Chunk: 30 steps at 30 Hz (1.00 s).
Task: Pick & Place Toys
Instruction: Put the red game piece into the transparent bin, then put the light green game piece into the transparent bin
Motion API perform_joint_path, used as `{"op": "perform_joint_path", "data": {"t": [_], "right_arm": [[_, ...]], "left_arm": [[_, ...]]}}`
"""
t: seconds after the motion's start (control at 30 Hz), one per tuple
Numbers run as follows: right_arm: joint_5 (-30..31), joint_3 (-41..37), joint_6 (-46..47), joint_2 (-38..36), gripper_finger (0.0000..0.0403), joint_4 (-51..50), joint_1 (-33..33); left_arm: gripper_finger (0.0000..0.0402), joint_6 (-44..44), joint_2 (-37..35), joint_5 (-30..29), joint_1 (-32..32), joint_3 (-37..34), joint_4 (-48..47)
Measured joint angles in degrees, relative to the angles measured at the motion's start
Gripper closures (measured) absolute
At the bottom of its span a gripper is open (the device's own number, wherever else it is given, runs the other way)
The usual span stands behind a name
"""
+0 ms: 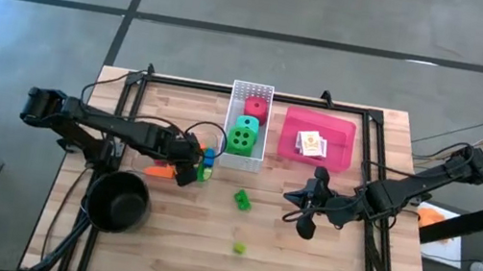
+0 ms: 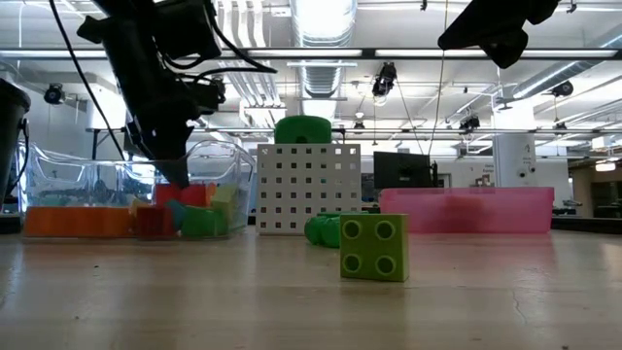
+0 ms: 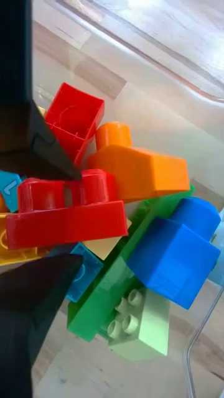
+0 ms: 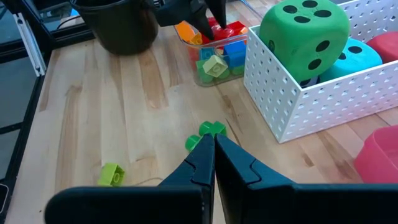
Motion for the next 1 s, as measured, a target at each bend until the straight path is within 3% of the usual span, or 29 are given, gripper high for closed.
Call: {"op": "perform_joint_path", "data": {"t": [0.23, 0.57, 0.8, 1.0], "right_arm": [[0.0, 0.0, 0.0, 0.0, 0.0395, 0.0, 0.0], [0.0, 0.0, 0.0, 0.0, 0.0395, 0.0, 0.0], [0.0, 0.0, 0.0, 0.0, 0.0395, 0.0, 0.0], [0.0, 0.0, 0.0, 0.0, 0.0395, 0.0, 0.0]], "left_arm": [[0.0146, -0.1, 0.0, -0.2, 0.0, 0.0, 0.0], [0.0140, -2.8, -2.7, 0.6, -1.2, 3.5, -0.7], [0.0140, 2.3, -2.7, 1.3, -7.9, 8.0, 1.0], [0.0139, 11.1, -2.4, 1.3, -16.7, 7.9, 11.4]]}}
